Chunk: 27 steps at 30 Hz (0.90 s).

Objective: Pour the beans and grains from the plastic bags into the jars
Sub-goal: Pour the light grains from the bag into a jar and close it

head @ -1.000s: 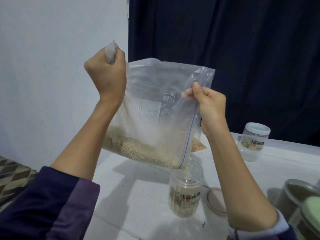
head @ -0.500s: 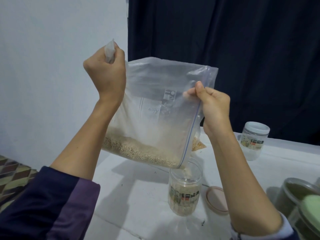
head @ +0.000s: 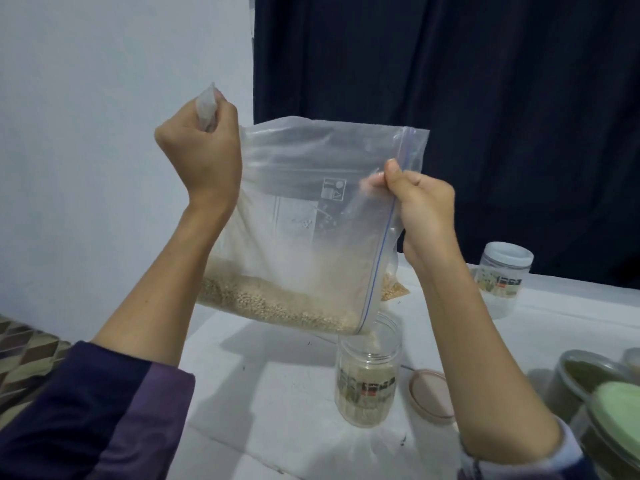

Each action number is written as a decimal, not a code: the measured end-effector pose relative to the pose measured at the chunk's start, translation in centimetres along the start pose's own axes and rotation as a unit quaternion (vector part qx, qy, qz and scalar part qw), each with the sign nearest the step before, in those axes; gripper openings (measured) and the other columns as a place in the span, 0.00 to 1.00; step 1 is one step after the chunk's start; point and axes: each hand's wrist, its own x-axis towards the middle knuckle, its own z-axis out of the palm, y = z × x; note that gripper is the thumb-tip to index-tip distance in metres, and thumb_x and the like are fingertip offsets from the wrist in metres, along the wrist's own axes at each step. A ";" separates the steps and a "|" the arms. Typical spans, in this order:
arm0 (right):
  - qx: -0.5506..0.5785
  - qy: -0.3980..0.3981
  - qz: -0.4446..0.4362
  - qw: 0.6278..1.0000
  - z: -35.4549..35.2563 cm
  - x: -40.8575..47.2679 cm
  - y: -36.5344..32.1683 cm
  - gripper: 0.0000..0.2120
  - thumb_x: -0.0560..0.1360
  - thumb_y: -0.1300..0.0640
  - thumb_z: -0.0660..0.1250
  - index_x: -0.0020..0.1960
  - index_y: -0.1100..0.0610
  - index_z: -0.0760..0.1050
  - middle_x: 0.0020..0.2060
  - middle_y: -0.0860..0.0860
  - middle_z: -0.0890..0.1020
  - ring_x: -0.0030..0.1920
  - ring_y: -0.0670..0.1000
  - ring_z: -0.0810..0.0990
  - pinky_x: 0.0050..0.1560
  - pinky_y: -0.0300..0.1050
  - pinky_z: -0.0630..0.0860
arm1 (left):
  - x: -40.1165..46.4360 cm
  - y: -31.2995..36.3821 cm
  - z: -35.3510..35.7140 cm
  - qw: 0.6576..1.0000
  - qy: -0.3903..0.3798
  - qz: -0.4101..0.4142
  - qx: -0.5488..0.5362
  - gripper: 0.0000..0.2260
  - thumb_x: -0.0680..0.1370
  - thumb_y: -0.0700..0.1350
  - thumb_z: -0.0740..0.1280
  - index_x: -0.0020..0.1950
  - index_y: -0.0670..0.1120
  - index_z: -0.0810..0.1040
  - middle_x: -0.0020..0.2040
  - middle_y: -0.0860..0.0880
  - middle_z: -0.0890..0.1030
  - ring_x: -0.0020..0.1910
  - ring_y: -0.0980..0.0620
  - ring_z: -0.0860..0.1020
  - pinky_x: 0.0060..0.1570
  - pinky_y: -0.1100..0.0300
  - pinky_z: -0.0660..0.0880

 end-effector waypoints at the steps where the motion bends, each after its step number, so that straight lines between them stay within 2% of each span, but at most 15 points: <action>1: -0.004 -0.011 0.000 1.000 0.0 0.0 0.0 0.13 0.79 0.56 0.65 0.38 0.57 0.82 0.34 0.48 0.85 0.43 0.44 0.84 0.63 0.47 0.74 | -0.1 0.0 -0.1 1.000 0.000 -0.002 0.000 0.21 0.74 0.41 0.62 0.29 0.51 0.52 0.21 0.57 0.56 0.25 0.58 0.54 0.29 0.65 0.51; 3: -0.014 -0.035 0.000 0.999 0.1 -0.2 -0.1 0.13 0.79 0.56 0.65 0.38 0.56 0.82 0.36 0.49 0.86 0.45 0.46 0.84 0.64 0.48 0.74 | -0.1 0.1 -0.1 1.000 0.004 -0.007 -0.002 0.21 0.74 0.41 0.62 0.29 0.51 0.52 0.21 0.57 0.57 0.24 0.59 0.55 0.29 0.64 0.52; 6: -0.007 -0.004 -0.013 1.000 0.0 -0.3 -0.1 0.13 0.79 0.56 0.65 0.38 0.56 0.82 0.35 0.48 0.85 0.43 0.45 0.84 0.63 0.47 0.75 | -0.1 0.1 -0.2 1.000 0.003 -0.007 -0.005 0.21 0.74 0.41 0.62 0.28 0.52 0.52 0.21 0.57 0.56 0.25 0.59 0.54 0.30 0.63 0.52; 9: -0.018 -0.026 -0.008 0.999 0.2 -0.4 -0.2 0.13 0.79 0.56 0.65 0.38 0.57 0.82 0.34 0.48 0.85 0.42 0.44 0.84 0.64 0.48 0.74 | -0.1 0.1 -0.3 1.000 0.003 -0.007 -0.005 0.21 0.74 0.41 0.62 0.29 0.51 0.52 0.21 0.57 0.56 0.25 0.58 0.54 0.29 0.65 0.51; 12: -0.011 0.002 -0.016 1.000 0.2 -0.3 -0.2 0.12 0.79 0.57 0.65 0.38 0.56 0.82 0.33 0.46 0.85 0.42 0.42 0.84 0.63 0.46 0.75 | -0.2 0.1 -0.4 1.000 0.002 -0.010 -0.009 0.21 0.74 0.41 0.62 0.29 0.51 0.52 0.21 0.57 0.56 0.25 0.58 0.54 0.29 0.65 0.51; 15: -0.031 -0.036 -0.009 0.999 0.3 -0.3 -0.2 0.12 0.79 0.56 0.65 0.39 0.57 0.82 0.35 0.48 0.85 0.44 0.44 0.84 0.62 0.45 0.75 | -0.2 0.1 -0.6 1.000 0.004 -0.011 -0.003 0.21 0.74 0.41 0.62 0.29 0.51 0.52 0.21 0.57 0.56 0.25 0.58 0.54 0.29 0.65 0.51; 18: -0.014 -0.001 -0.017 1.000 0.3 -0.4 0.0 0.12 0.79 0.57 0.65 0.39 0.57 0.82 0.34 0.47 0.85 0.41 0.42 0.84 0.57 0.40 0.76 | -0.3 0.1 -0.8 1.000 0.002 -0.020 -0.003 0.21 0.74 0.40 0.62 0.29 0.51 0.52 0.21 0.56 0.56 0.25 0.58 0.55 0.29 0.65 0.52; 21: -0.033 -0.039 -0.009 0.999 0.6 -0.7 -0.1 0.13 0.79 0.56 0.65 0.38 0.57 0.82 0.35 0.48 0.86 0.44 0.44 0.84 0.63 0.45 0.74 | -0.4 0.1 -0.9 1.000 0.006 -0.022 -0.001 0.22 0.75 0.40 0.62 0.28 0.51 0.52 0.20 0.57 0.57 0.24 0.59 0.55 0.29 0.67 0.52; 25: -0.025 -0.002 -0.012 1.000 0.6 -0.7 -0.1 0.13 0.79 0.56 0.65 0.37 0.55 0.81 0.34 0.45 0.85 0.43 0.41 0.83 0.65 0.48 0.74 | -0.4 0.2 -1.1 1.000 0.003 -0.024 -0.008 0.22 0.75 0.40 0.62 0.28 0.51 0.52 0.20 0.57 0.57 0.24 0.59 0.55 0.29 0.66 0.52; 27: -0.028 -0.023 -0.010 0.999 0.7 -0.7 0.0 0.13 0.79 0.55 0.65 0.37 0.55 0.82 0.34 0.46 0.85 0.43 0.41 0.83 0.64 0.48 0.74 | -0.4 0.2 -1.1 1.000 0.002 -0.028 -0.010 0.22 0.74 0.40 0.62 0.29 0.51 0.52 0.21 0.57 0.56 0.24 0.59 0.54 0.29 0.66 0.51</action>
